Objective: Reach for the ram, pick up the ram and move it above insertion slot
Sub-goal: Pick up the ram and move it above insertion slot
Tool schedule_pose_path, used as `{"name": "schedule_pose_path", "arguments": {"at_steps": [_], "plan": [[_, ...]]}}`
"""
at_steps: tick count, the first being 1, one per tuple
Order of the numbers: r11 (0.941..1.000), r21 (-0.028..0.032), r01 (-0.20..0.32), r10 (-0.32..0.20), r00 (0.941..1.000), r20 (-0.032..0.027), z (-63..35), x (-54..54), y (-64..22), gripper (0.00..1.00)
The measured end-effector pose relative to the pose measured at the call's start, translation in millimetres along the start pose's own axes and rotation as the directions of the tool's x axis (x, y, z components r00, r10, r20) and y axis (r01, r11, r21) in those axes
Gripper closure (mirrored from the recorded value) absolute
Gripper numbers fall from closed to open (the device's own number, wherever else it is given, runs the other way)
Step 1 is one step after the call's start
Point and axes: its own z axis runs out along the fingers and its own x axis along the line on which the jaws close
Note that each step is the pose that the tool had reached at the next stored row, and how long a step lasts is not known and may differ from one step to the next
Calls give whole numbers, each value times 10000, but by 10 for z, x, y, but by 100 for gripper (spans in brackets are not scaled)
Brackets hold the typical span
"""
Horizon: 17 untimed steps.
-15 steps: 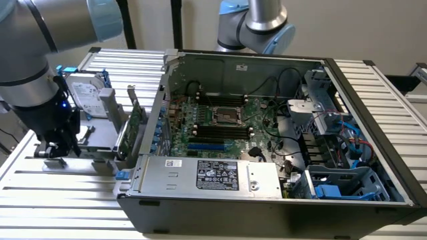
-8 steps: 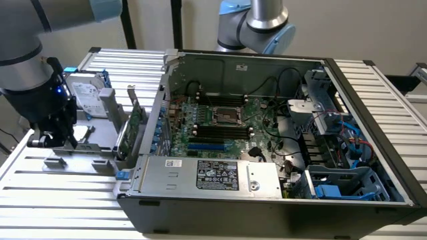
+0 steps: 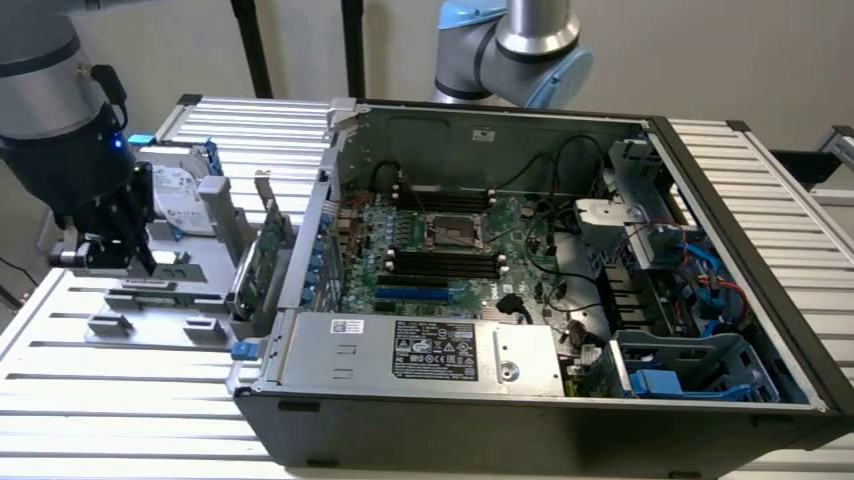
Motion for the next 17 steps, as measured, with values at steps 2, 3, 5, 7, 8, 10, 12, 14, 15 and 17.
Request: {"name": "schedule_pose_path", "arguments": {"at_steps": [2,3,5,7,8,10,12,14,15,17], "plan": [[10000,-6,51,-51,10000,16,-92,0,-35,86],[10000,-7,77,-77,10000,25,-137,0,-52,86],[9999,-14,129,-129,9999,38,-230,1,-87,86],[9998,-23,184,-183,9998,50,-324,0,-127,86],[9998,-31,211,-210,9998,53,-371,1,-148,86],[9997,-51,245,-245,9997,61,-463,1,-203,86],[9996,-74,268,-267,9996,67,-557,2,-265,86],[9995,-97,292,-292,9995,76,-654,3,-331,86],[9995,-109,304,-303,9995,79,-701,3,-361,86],[9994,-131,325,-324,9994,88,-794,4,-426,86]]}}
